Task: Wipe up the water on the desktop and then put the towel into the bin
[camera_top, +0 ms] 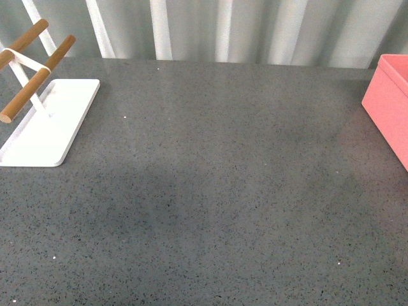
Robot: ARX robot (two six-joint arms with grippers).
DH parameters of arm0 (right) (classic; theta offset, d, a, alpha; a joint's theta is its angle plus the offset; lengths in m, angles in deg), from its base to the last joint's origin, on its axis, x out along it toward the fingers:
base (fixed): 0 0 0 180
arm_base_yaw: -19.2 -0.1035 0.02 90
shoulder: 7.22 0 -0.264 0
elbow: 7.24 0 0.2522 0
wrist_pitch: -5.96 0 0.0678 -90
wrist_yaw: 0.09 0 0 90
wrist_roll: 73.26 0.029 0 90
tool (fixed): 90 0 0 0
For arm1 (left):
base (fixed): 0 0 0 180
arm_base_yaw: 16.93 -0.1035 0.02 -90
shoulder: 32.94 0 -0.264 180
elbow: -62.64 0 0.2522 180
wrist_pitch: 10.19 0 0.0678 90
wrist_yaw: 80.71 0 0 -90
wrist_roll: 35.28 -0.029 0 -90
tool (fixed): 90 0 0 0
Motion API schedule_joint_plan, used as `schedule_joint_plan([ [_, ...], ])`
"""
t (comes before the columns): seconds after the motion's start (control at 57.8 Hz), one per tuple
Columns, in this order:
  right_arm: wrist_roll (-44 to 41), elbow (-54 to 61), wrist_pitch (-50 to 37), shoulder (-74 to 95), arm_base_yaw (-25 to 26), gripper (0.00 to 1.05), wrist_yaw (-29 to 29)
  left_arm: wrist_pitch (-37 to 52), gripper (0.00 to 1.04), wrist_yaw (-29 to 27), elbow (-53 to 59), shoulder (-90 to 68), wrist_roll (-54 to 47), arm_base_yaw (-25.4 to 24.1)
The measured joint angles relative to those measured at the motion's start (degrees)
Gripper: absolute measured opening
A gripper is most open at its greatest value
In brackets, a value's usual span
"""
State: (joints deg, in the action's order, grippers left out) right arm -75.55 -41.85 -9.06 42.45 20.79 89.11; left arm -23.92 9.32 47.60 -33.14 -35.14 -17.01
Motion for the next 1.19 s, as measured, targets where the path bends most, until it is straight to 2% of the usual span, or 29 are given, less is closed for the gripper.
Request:
schedule_joint_plan([
  [0.156, 0.48, 5.79, -1.14, -4.07, -1.46, 0.20, 0.00, 0.00, 0.98, -0.02, 0.00, 0.00, -0.02, 0.00],
  [0.225, 0.63, 8.52, -1.27, -6.78, -1.46, 0.03, 0.07, 0.00, 0.98, -0.04, 0.00, 0.00, -0.02, 0.00],
  [0.64, 0.92, 15.76, 2.05, -17.38, -1.51, 0.03, 0.31, 0.00, 0.98, -0.02, 0.00, -0.02, -0.02, 0.00],
  [1.073, 1.29, 18.78, 8.61, -27.21, -1.51, 0.03, 0.37, 0.00, 0.98, -0.02, 0.00, 0.00, 0.00, 0.00],
  [1.194, 1.29, 19.45, 7.89, -28.74, -1.51, 0.03, 0.35, 0.00, 0.98, -0.02, 0.00, 0.00, -0.02, 0.00],
])
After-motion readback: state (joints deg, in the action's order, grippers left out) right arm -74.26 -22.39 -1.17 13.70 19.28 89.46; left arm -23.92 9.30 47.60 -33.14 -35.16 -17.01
